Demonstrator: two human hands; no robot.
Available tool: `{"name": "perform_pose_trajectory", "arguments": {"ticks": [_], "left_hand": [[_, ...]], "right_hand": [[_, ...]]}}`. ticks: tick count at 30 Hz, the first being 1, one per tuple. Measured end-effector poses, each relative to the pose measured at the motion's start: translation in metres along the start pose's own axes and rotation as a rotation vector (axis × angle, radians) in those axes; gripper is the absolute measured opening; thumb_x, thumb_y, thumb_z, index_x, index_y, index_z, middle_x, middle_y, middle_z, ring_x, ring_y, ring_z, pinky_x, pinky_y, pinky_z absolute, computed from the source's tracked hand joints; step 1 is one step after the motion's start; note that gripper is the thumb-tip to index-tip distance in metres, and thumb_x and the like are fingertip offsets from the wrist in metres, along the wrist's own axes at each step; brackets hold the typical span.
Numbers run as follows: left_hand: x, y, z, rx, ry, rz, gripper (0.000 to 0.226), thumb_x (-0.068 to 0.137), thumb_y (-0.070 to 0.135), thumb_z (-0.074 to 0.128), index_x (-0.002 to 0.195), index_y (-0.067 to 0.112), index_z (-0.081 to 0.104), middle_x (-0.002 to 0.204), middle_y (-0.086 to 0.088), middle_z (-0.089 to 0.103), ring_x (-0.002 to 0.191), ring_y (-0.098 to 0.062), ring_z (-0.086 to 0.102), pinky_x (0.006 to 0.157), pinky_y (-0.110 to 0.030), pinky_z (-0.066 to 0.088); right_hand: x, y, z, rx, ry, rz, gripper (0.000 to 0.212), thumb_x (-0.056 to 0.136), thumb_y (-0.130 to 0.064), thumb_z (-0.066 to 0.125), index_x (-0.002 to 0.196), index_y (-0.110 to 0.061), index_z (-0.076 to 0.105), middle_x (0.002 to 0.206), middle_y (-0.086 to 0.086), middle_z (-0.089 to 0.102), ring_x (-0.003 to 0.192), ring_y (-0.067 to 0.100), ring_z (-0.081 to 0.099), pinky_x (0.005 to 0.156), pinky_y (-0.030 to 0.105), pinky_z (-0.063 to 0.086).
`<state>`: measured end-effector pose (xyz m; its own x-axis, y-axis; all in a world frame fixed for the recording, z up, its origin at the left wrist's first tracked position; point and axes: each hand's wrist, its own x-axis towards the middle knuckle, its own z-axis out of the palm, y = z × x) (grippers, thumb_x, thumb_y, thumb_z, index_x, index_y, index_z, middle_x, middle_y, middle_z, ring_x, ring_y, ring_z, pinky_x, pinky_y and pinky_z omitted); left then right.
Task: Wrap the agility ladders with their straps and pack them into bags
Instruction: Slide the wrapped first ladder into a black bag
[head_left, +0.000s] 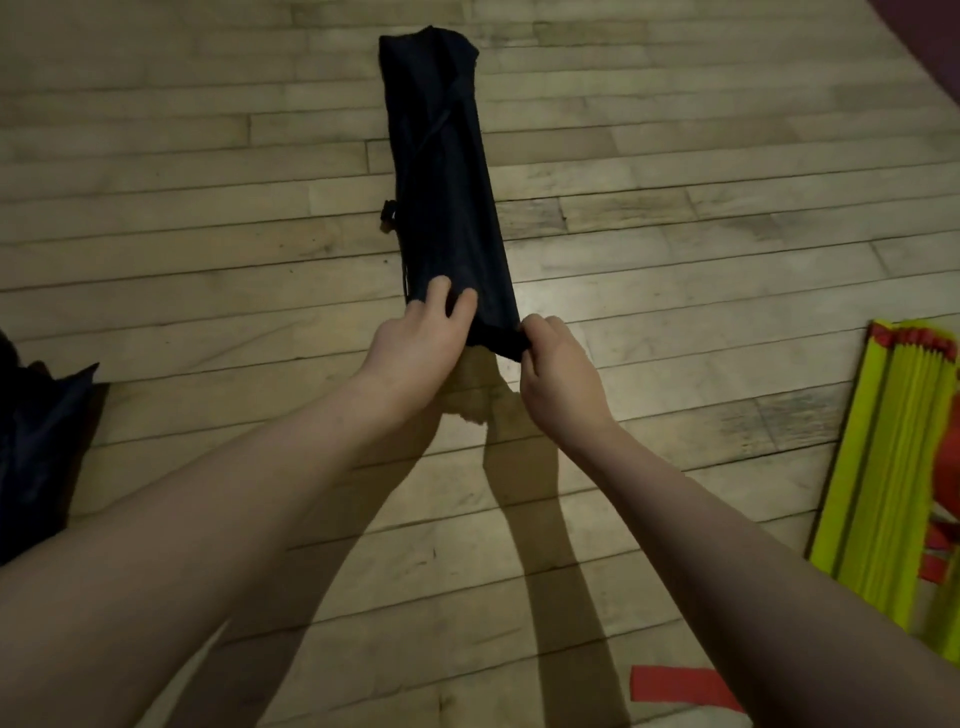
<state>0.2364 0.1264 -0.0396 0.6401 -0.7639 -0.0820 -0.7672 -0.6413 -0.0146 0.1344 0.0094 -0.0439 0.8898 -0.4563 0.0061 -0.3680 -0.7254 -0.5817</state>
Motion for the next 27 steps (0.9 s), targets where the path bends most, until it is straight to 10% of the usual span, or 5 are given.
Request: {"name": "perform_pose_trajectory", "arguments": {"ticks": [4,19,27], "left_hand": [[0.027,0.003,-0.009,-0.062,0.028,0.033,0.043,0.089,0.001,0.055,0.128,0.007,0.037,0.127,-0.017,0.038,0.071,-0.023,0.05,0.053,-0.036,0.045],[-0.025,0.028,0.005,-0.209,0.099,0.015,0.027,0.094,0.021,0.051,0.118,0.01,0.059,0.119,-0.006,0.053,0.113,-0.026,0.042,0.09,-0.035,0.039],[-0.065,0.098,-0.025,-0.544,-0.051,-0.064,0.024,0.096,0.026,0.049,0.116,0.016,0.058,0.109,0.001,0.058,0.098,-0.017,0.055,0.083,-0.036,0.05]], "right_hand": [[0.009,0.011,0.003,-0.017,0.031,0.004,0.029,0.089,0.003,0.044,0.112,-0.006,0.059,0.103,0.01,0.054,0.087,0.026,0.054,0.071,0.044,0.049],[-0.041,0.033,-0.028,0.011,-0.056,0.105,0.029,0.092,-0.009,0.051,0.12,-0.013,0.059,0.117,0.002,0.055,0.099,0.016,0.058,0.078,0.036,0.051],[-0.1,0.045,-0.071,-0.038,-0.068,0.206,0.03,0.092,-0.01,0.046,0.119,-0.015,0.058,0.105,-0.001,0.061,0.089,0.017,0.058,0.073,0.034,0.049]]}}
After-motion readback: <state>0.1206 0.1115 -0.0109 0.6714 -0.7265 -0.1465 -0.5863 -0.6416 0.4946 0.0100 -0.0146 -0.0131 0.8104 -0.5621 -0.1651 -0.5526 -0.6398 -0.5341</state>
